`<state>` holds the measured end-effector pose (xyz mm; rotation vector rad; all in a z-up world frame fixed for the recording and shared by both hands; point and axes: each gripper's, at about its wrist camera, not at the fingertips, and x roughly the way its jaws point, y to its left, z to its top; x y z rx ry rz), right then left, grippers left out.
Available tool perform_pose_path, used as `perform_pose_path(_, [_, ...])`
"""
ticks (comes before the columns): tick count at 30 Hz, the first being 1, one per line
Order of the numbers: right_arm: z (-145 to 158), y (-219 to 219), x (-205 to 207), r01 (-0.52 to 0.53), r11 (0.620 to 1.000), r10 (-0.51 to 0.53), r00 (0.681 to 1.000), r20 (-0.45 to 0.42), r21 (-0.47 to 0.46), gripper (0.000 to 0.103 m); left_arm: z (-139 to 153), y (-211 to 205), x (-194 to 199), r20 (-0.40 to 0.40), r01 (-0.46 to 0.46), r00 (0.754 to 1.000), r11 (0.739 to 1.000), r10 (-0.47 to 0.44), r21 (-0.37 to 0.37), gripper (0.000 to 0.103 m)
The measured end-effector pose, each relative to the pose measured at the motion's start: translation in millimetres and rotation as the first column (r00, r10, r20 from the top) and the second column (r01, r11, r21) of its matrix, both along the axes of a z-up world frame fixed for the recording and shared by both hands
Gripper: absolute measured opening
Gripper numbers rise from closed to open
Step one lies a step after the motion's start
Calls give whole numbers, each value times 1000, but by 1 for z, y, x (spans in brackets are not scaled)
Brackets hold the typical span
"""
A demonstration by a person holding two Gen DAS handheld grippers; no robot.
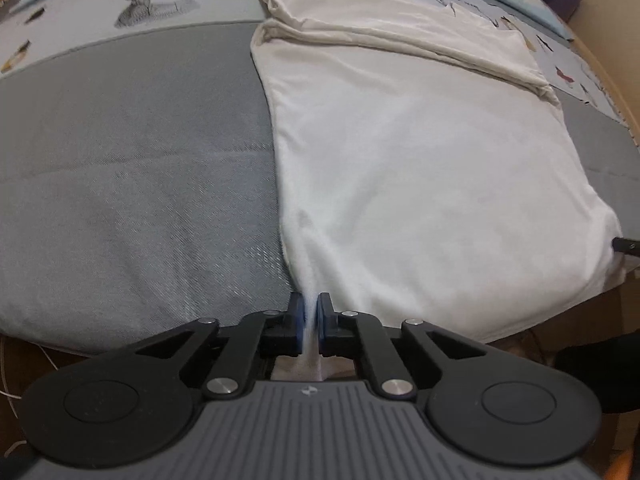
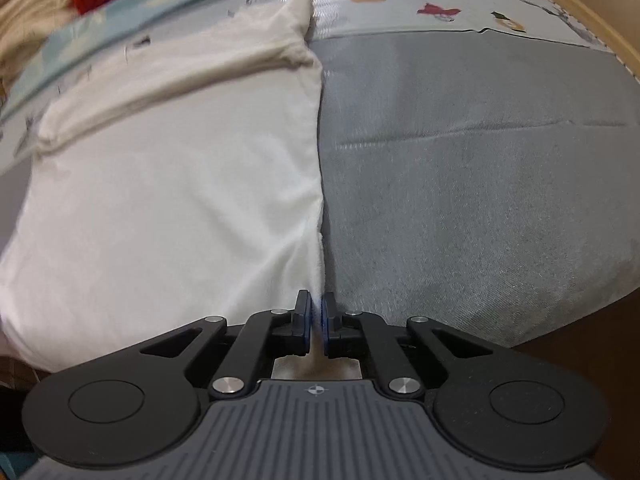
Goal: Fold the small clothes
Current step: 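Lift the hem with both grippers and fold it toward the collar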
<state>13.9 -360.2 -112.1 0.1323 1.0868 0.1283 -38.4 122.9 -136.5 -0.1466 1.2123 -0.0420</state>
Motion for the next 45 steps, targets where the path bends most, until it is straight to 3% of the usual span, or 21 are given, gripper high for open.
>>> perform_pose_path(1, [-1, -1, 1, 9, 1000, -9, 1000, -5, -7, 5, -3, -1, 1, -15, 9, 1000, 1000, -9, 6, 15])
perform_pose_path(3, [-7, 0, 2, 20, 999, -22, 999, -46, -31, 8, -10, -7, 2, -49, 39, 998, 999, -37, 38, 18])
perform_pose_path(4, [-13, 2, 3, 15, 999, -19, 997, -76, -45, 12, -12, -9, 2, -56, 50, 997, 997, -47, 53, 18])
perform_pose_path(11, [-16, 9, 2, -25, 997, 19, 997, -79, -79, 14, -14, -11, 2, -54, 50, 997, 997, -47, 59, 18])
perform_pose_path(14, [-14, 9, 0, -40, 996, 34, 997, -74, -79, 12, -14, -11, 2, -48, 48, 998, 997, -45, 68, 11])
perform_pose_path(16, [-14, 8, 1, -42, 997, 38, 997, -68, -68, 6, -10, -12, -1, -39, 42, 998, 997, -39, 71, 7])
perform_pose_path(21, [-8, 8, -6, -51, 997, 49, 998, -33, -58, 5, 3, -17, -8, 8, 47, 999, 995, -48, 92, 6])
perform_pose_path(27, [14, 9, -8, -58, 998, 58, 995, 78, -14, 5, 29, -22, -16, 101, 26, 994, 996, -35, 87, 6])
perform_pose_path(32, [47, 3, -10, -59, 998, 51, 980, 193, 34, 4, 57, -18, -24, 193, -19, 981, 1000, 14, 24, 5])
perform_pose_path(36, [82, -7, -21, -47, 998, 30, 960, 278, 53, 4, 89, -6, -38, 267, -43, 962, 996, 62, -73, 4])
perform_pose_path(40, [112, -17, -40, -63, 993, 25, 941, 337, 102, 0, 116, 5, -62, 325, -23, 942, 984, 81, -178, 4])
perform_pose_path(45, [138, -43, -68, -48, 980, -29, 927, 375, 193, 0, 139, 4, -94, 380, 19, 923, 976, 67, -217, 4])
